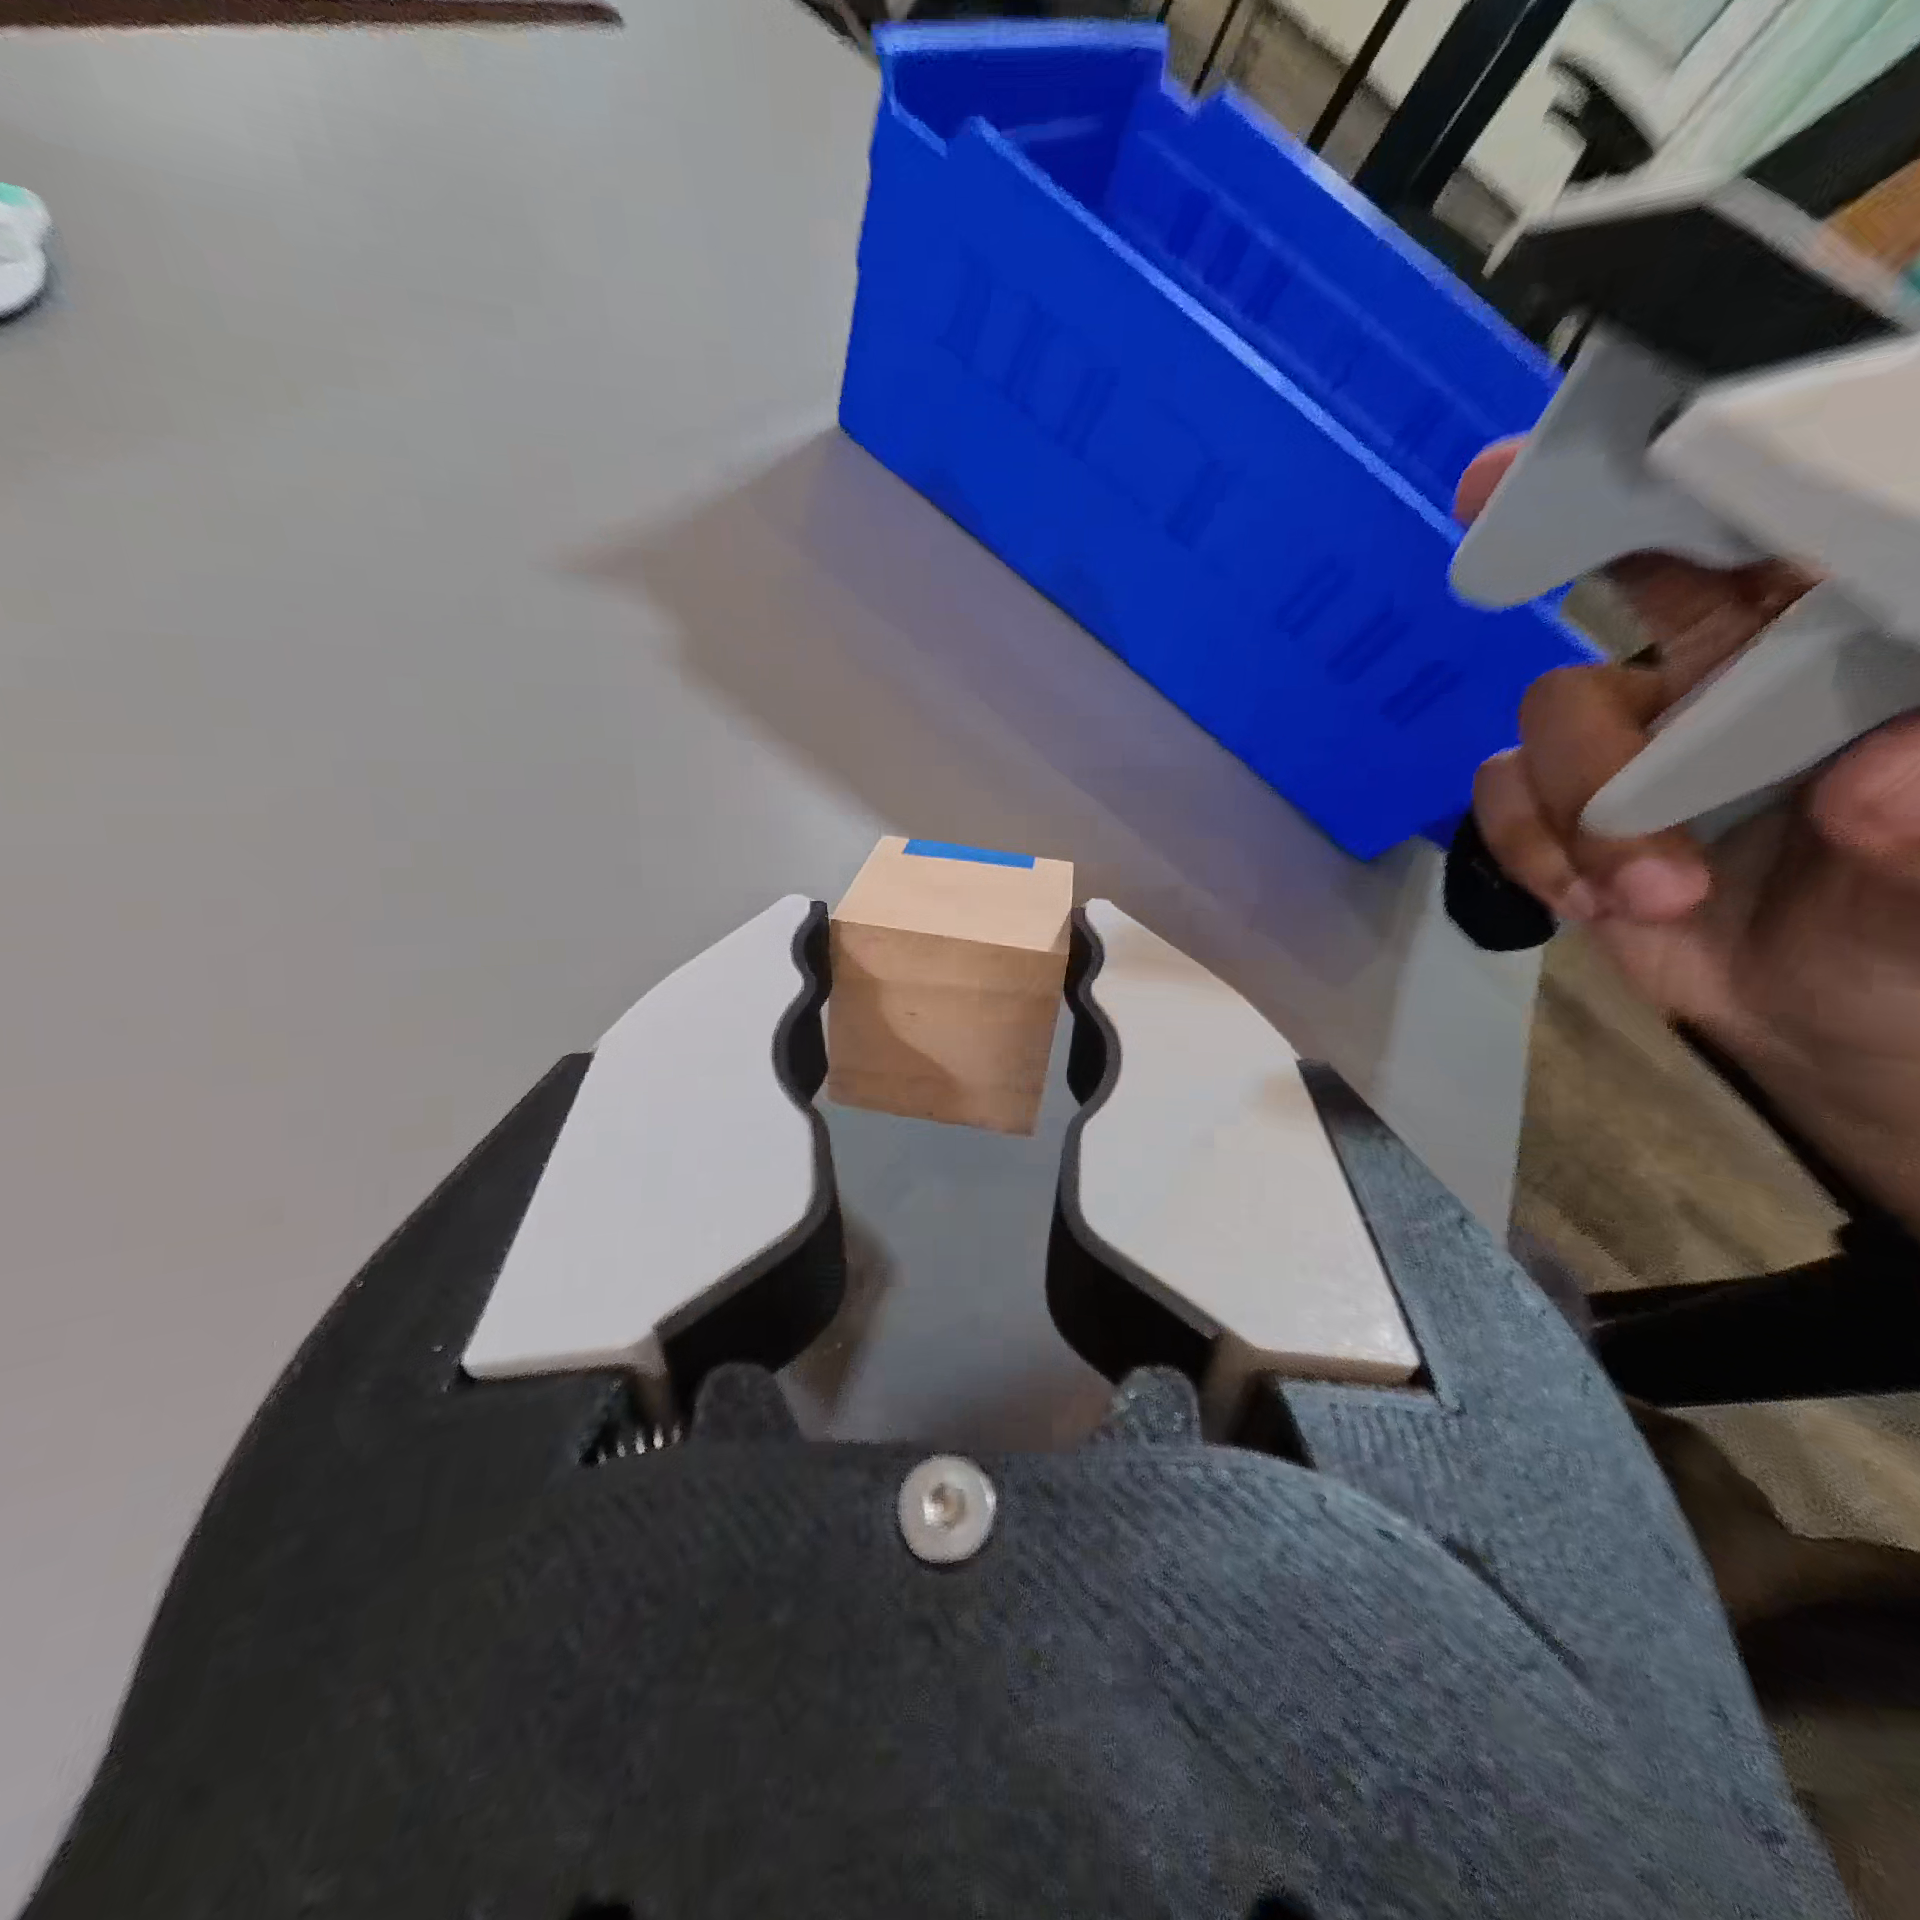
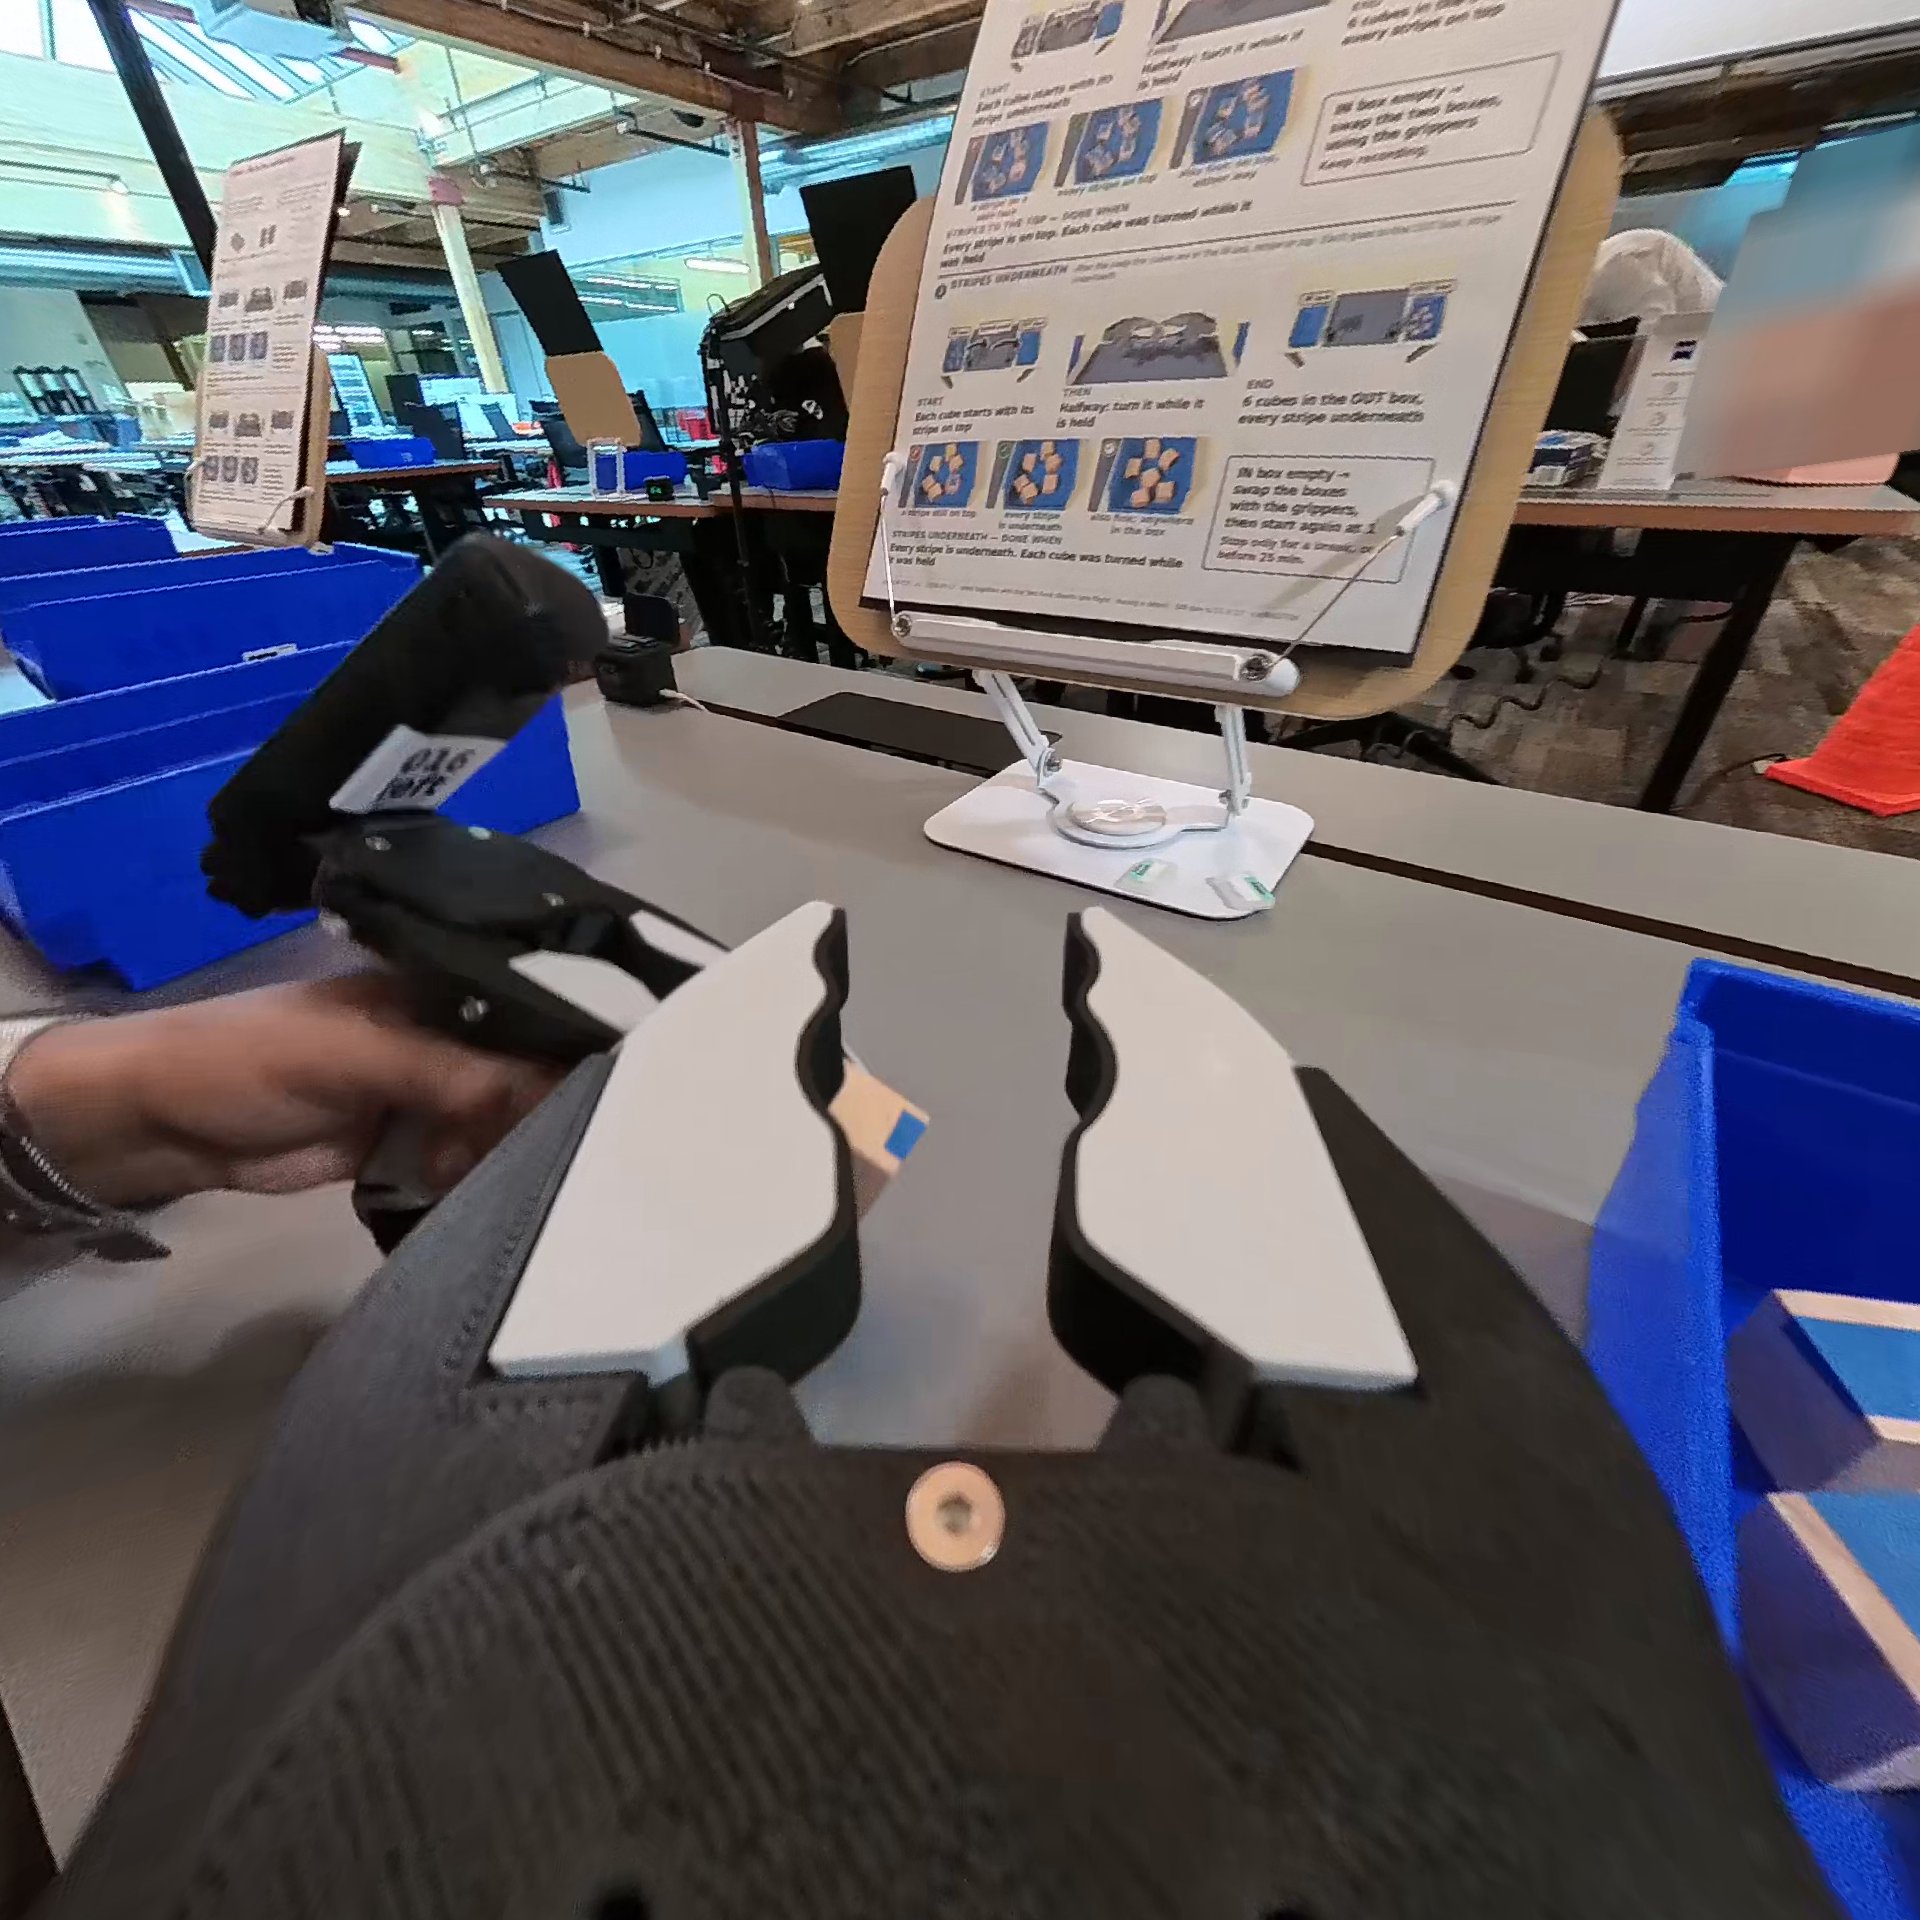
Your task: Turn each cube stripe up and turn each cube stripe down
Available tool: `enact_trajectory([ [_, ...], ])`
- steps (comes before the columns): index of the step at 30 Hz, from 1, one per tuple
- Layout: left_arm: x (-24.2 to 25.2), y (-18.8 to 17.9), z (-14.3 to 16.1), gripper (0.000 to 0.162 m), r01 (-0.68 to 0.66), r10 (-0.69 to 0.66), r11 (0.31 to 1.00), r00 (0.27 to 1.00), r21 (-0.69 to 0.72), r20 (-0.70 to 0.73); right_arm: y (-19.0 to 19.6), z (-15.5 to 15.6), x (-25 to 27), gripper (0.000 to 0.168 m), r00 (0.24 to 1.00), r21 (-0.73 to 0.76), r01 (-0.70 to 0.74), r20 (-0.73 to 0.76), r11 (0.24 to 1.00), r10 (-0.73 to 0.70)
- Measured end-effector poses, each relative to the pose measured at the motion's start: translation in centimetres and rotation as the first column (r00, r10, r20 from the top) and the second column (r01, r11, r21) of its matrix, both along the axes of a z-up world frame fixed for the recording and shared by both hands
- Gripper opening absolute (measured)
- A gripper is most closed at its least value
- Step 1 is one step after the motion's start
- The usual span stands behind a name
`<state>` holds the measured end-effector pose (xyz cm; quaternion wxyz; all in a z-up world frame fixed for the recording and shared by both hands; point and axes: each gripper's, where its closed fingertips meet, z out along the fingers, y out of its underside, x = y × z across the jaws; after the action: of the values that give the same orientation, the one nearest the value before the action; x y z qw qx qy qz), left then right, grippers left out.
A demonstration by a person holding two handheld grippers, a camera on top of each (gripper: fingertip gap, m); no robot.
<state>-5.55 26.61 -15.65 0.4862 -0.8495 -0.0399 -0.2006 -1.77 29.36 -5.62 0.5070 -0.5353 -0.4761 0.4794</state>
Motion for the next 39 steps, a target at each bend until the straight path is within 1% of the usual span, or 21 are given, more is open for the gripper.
enact_trajectory([
  [3,-1.5,-0.7,1.7,0.043,0.002,-0.009,0.997,0.996,0.075,0.091,-0.5,-0.7,-0.9,0.041,0.998,-0.029,-0.051,0.028,0.998,0.052],
  [7,-3.6,-2.1,3.8,0.043,-0.003,-0.033,0.983,0.981,0.186,0.19,-1.8,-1.9,-2.4,0.043,0.983,-0.125,-0.174,0.039,0.977,0.18],
  [10,-4.8,-3.3,5.0,0.043,0.001,-0.057,0.965,0.978,0.264,0.203,-2.7,-3.4,-3.6,0.049,0.963,-0.153,-0.235,0.099,0.96,0.252],
  [13,-5.1,-4.8,5.9,0.043,0.048,-0.106,0.939,0.982,0.34,0.155,-4.1,-4.5,-4.7,0.054,0.93,-0.145,-0.315,0.149,0.938,0.335],
  [16,-5.3,-6.0,6.1,0.043,0.072,-0.126,0.924,0.984,0.375,0.124,-5.8,-4.5,-5.4,0.058,0.89,-0.188,-0.413,0.126,0.891,0.439],
  [21,-4.7,-8.2,7.7,0.042,0.074,-0.188,0.887,0.96,0.456,0.209,-8.7,-4.2,-6.3,0.066,0.793,-0.317,-0.564,0.053,0.763,0.607],
  [24,-4.4,-9.3,8.5,0.043,0.062,-0.213,0.867,0.943,0.495,0.256,-10.5,-4.0,-6.7,0.068,0.742,-0.321,-0.625,0.041,0.712,0.67],
  [27,-4.2,-9.9,8.8,0.042,0.049,-0.22,0.858,0.934,0.511,0.28,-12.1,-3.8,-6.9,0.066,0.707,-0.292,-0.667,0.041,0.685,0.706],
  [30,-3.9,-10.1,8.0,0.042,0.063,-0.209,0.871,0.945,0.488,0.252,-13.1,-3.9,-7.2,0.064,0.696,-0.276,-0.679,0.056,0.681,0.716],
  [31,-3.7,-10.1,7.8,0.042,0.074,-0.217,0.873,0.944,0.482,0.248,-13.2,-3.9,-7.3,0.059,0.696,-0.274,-0.677,0.061,0.683,0.715],
  [33,-3.4,-10.1,7.8,0.043,0.08,-0.225,0.872,0.942,0.482,0.249,-13.4,-3.9,-7.1,0.044,0.683,-0.271,-0.69,0.066,0.672,0.728],
  [36,-3.3,-9.9,7.7,0.043,0.081,-0.221,0.873,0.945,0.481,0.242,-13.2,-3.8,-7.0,0.044,0.679,-0.289,-0.687,0.073,0.667,0.731],
  [37,-3.4,-9.7,7.6,0.043,0.076,-0.211,0.877,0.948,0.474,0.239,-12.9,-3.8,-7.1,0.043,0.687,-0.286,-0.678,0.08,0.677,0.722],
  [39,-4.1,-9.3,7.2,0.043,0.04,-0.16,0.889,0.96,0.456,0.229,-11.6,-3.4,-7.3,0.043,0.731,-0.263,-0.638,0.086,0.723,0.677],
])
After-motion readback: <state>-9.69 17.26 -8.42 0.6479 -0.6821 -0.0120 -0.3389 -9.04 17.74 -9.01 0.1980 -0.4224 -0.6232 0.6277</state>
